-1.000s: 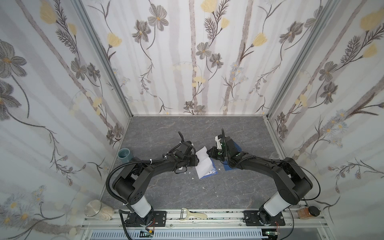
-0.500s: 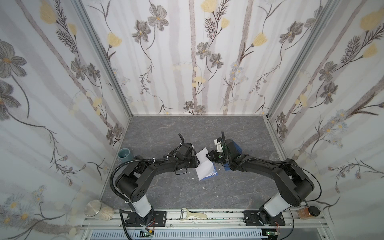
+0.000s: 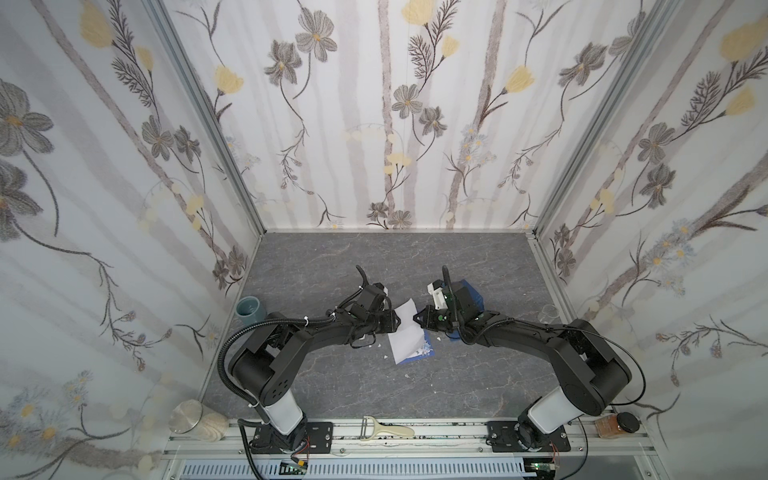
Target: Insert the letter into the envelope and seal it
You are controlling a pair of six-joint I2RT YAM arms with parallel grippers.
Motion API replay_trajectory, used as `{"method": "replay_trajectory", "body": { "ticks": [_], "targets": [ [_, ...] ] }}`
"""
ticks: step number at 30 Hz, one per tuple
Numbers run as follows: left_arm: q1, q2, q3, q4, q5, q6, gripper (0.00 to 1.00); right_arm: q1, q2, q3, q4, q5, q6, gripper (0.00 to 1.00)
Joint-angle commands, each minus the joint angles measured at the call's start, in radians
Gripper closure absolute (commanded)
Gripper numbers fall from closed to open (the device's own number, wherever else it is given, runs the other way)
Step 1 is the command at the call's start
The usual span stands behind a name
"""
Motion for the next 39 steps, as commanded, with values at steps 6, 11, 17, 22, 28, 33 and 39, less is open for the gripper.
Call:
{"method": "replay_trajectory", "body": {
  "ticks": [6,11,17,22,28,33,39],
  "targets": [
    [0.098,-0.144,-0.154,0.212,0.155,-0.147,0.53,-0.034,-0.017,-0.058,0.118,-0.039,0.063,1.0],
    [0.105,-0.217,-0.233,0.297,0.206,-0.201,0.46,-0.066,-0.027,-0.044,0.141,-0.071,0.075,1.0],
    [0.105,-0.196,-0.303,0.444,0.236,-0.274,0.42,-0.108,-0.04,-0.034,0.18,-0.124,0.101,1.0],
    [0.103,-0.117,-0.321,0.612,0.29,-0.348,0.38,-0.125,-0.04,-0.015,0.205,-0.16,0.125,1.0],
    [0.103,-0.035,-0.321,0.737,0.312,-0.383,0.37,-0.14,-0.026,-0.015,0.266,-0.22,0.179,1.0],
    [0.103,0.035,-0.32,0.835,0.347,-0.409,0.35,-0.147,-0.02,-0.015,0.292,-0.241,0.201,1.0],
    [0.098,0.081,-0.309,0.897,0.376,-0.42,0.35,-0.153,-0.011,-0.016,0.33,-0.252,0.229,1.0]
  ]
}}
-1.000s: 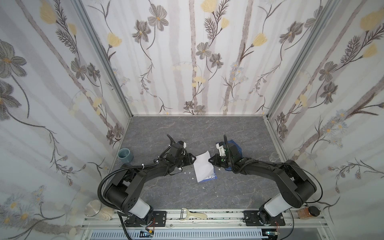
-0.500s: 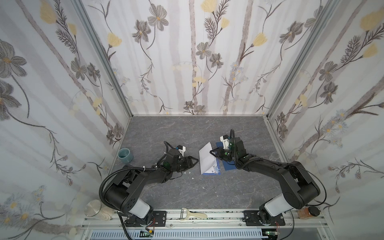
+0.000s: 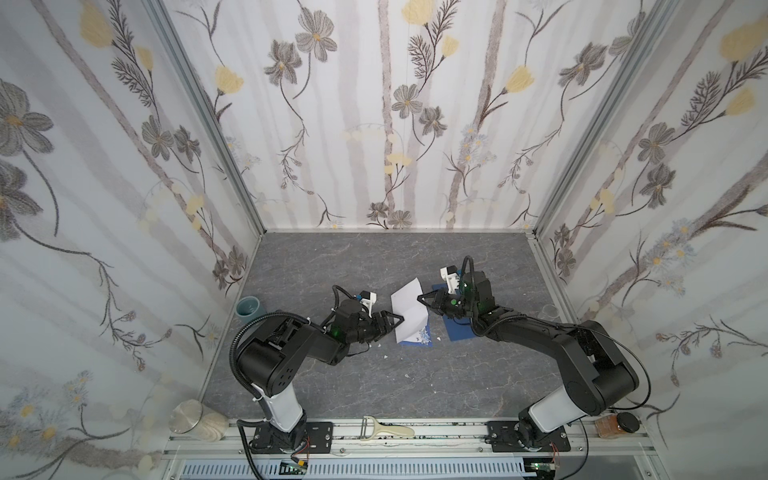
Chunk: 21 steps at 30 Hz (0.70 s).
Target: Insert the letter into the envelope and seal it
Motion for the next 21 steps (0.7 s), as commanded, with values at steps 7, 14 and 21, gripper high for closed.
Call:
{"method": "replay_trajectory", "body": {
  "ticks": [7,14,21],
  "targets": [
    [-0.013,0.037,0.015,0.177,0.057,-0.048,0.35,0.0,0.021,0.003,0.106,-0.024,0.051,1.0],
    [-0.019,0.037,0.016,0.202,0.072,-0.063,0.39,0.0,0.019,-0.01,0.117,-0.008,0.052,1.0],
    [-0.02,0.036,0.011,0.207,0.075,-0.07,0.45,-0.007,0.021,-0.015,0.11,0.005,0.044,1.0]
  ]
}}
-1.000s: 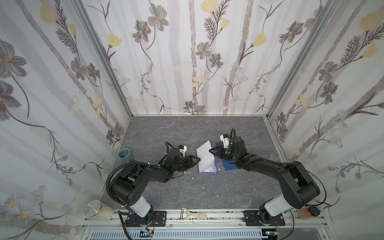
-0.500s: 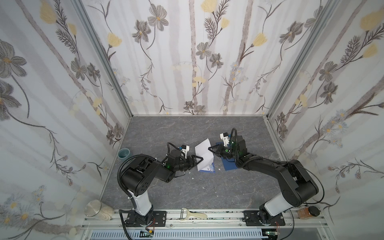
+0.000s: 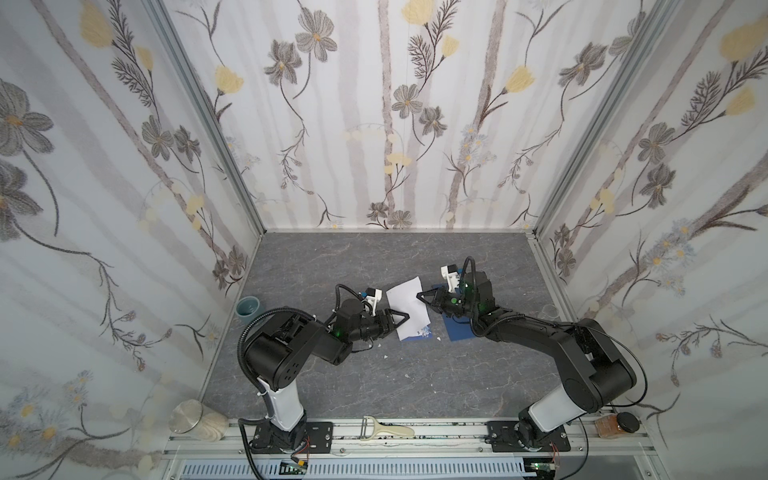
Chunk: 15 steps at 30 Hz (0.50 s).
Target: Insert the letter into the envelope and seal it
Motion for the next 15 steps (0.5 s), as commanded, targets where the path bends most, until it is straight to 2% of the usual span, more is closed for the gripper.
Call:
{"method": "replay_trajectory", "body": {
  "ticks": [1,5,15],
  "targets": [
    [-0.001,-0.002,-0.003,0.065,0.018,-0.01,0.45,-0.003,0.006,-0.001,0.03,0.015,-0.004,1.0],
    [0.001,-0.006,-0.006,0.067,0.025,-0.013,0.49,-0.007,0.007,-0.001,0.028,0.018,-0.008,1.0],
    [0.01,-0.018,-0.01,0.068,0.028,-0.016,0.5,-0.026,-0.007,0.007,-0.014,0.019,-0.044,1.0]
  ]
}}
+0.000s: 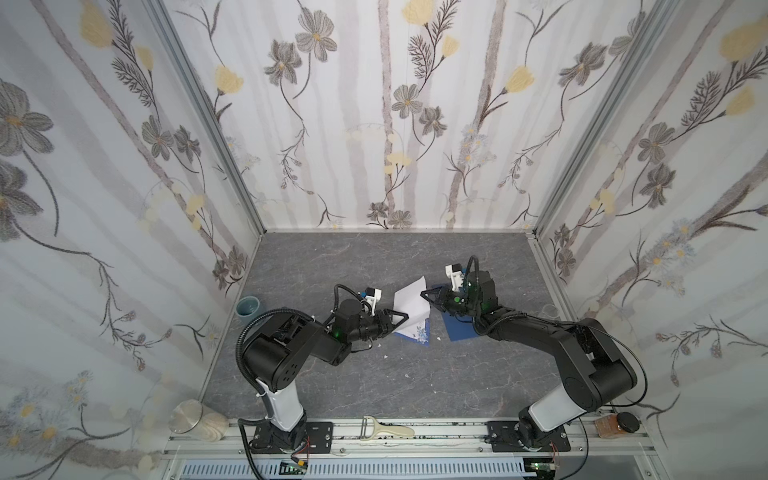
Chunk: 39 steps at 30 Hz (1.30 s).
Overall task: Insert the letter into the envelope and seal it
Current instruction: 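Lift the folded letter off the blue envelope with both grippers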
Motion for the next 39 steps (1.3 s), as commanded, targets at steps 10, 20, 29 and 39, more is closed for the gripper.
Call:
{"method": "replay_trajectory", "body": {
  "ticks": [10,20,29,39],
  "targets": [
    [0.007,0.003,0.005,0.043,0.023,-0.011,0.64,0.003,-0.003,-0.009,-0.003,0.01,-0.026,0.92],
    [0.019,-0.006,0.021,0.039,0.035,-0.003,1.0,-0.003,-0.012,-0.017,-0.017,0.032,-0.059,0.71],
    [0.023,-0.019,0.071,0.025,0.105,0.008,1.0,-0.102,-0.106,-0.048,-0.071,0.015,-0.113,0.6],
    [0.01,-0.146,0.251,-0.472,0.107,0.323,1.0,-0.199,-0.346,0.016,-0.331,0.031,-0.367,0.52]
  ]
}}
